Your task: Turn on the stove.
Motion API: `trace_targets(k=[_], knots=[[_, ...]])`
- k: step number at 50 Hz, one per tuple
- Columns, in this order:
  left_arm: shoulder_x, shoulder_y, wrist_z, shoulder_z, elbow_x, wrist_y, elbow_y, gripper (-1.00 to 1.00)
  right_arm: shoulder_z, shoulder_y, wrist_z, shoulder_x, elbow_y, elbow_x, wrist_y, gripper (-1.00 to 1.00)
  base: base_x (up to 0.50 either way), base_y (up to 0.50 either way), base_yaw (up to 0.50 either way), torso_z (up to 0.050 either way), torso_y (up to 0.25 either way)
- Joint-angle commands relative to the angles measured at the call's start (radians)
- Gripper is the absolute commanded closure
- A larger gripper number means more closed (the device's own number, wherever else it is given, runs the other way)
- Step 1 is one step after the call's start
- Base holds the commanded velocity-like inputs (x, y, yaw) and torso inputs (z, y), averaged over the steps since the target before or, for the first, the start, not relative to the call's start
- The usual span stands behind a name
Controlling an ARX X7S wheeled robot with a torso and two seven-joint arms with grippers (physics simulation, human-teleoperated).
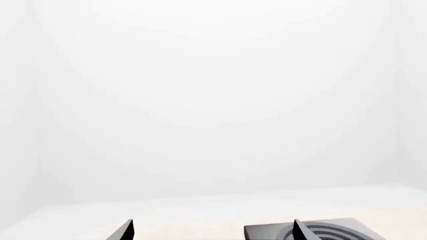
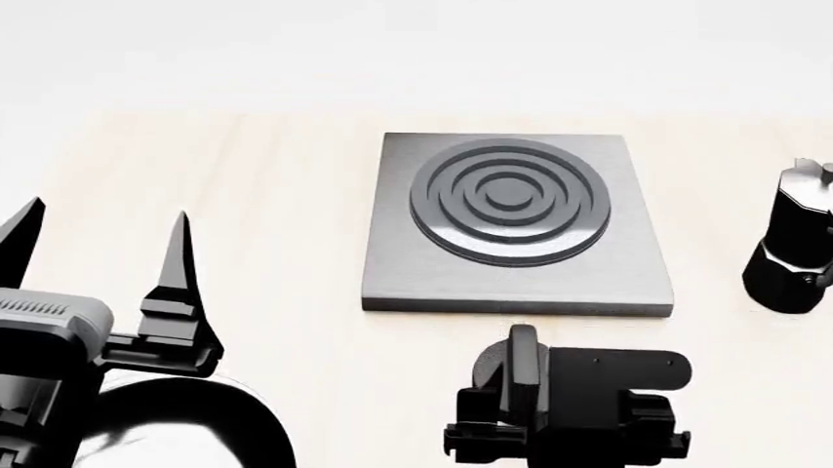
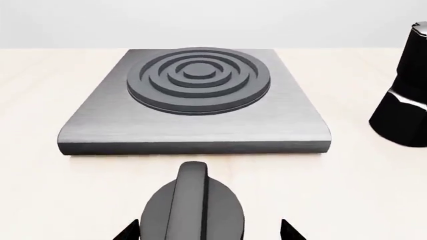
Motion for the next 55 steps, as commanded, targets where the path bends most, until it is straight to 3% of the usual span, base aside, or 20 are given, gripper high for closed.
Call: trace_targets(k=[1,55], knots=[[-0.003,-0.001,-0.005,0.002,-0.005,-0.001,0.001,-1.00,-0.013,0.009,-0.009,-0.001,0.048,-0.002,-0.021,-1.00,0.00,0.00,0.00,0.000,0.000],[-0.012,-0.006,-0.018,0.015,-0.019,0.021,-0.029,-1.00,-0.066,0.125,-0.035,-0.034,0.339,-0.022,-0.121,-1.00,0.00,0.00,0.00,0.000,0.000]])
